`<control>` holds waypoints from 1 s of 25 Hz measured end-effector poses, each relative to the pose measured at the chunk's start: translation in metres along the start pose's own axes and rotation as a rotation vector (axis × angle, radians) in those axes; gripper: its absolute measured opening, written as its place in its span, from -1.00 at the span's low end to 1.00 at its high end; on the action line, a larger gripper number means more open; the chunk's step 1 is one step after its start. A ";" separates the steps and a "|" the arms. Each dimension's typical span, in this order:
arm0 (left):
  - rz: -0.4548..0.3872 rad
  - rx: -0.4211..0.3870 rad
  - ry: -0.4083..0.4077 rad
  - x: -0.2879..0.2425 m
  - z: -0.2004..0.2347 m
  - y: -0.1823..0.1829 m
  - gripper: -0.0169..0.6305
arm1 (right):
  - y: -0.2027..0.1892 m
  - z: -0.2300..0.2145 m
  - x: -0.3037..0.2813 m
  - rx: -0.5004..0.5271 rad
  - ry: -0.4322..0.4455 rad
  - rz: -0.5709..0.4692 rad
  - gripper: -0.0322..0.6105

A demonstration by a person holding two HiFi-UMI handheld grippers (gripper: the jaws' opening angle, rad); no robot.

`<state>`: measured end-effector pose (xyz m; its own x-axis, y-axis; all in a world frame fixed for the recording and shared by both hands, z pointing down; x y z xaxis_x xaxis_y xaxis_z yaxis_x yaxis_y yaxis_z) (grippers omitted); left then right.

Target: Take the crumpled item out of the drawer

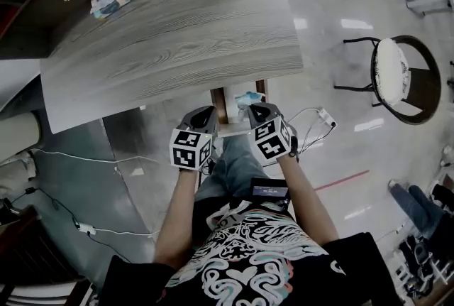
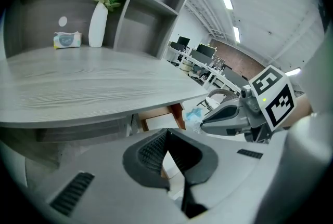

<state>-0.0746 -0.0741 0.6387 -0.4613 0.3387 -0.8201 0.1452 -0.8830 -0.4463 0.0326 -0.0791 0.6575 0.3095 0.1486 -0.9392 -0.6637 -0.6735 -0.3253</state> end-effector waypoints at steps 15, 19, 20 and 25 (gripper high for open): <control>-0.146 -0.043 0.013 0.053 -0.016 0.040 -0.95 | 0.016 0.007 0.057 -0.104 -0.065 -0.158 -0.88; -0.165 -0.070 0.013 0.064 -0.020 0.046 -0.95 | 0.022 0.010 0.072 -0.102 -0.087 -0.180 -0.88; -0.171 -0.077 0.013 0.068 -0.022 0.048 -0.95 | 0.023 0.010 0.076 -0.112 -0.093 -0.190 -0.87; -0.216 -0.105 0.014 0.087 -0.025 0.056 -0.95 | 0.030 0.009 0.097 -0.180 -0.104 -0.276 -0.88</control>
<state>-0.0846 -0.0859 0.5330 -0.4794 0.5210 -0.7062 0.1353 -0.7513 -0.6460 0.0365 -0.0785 0.5561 0.3838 0.4096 -0.8276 -0.4312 -0.7130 -0.5529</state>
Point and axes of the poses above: the fingertips, and each gripper's own axes: x backward along the fingers, z to its left, y out of its top, the point moved 1 cm from there along x, backward along the fingers, and after that the axes turned 12 degrees about z, right-handed, at the moved point
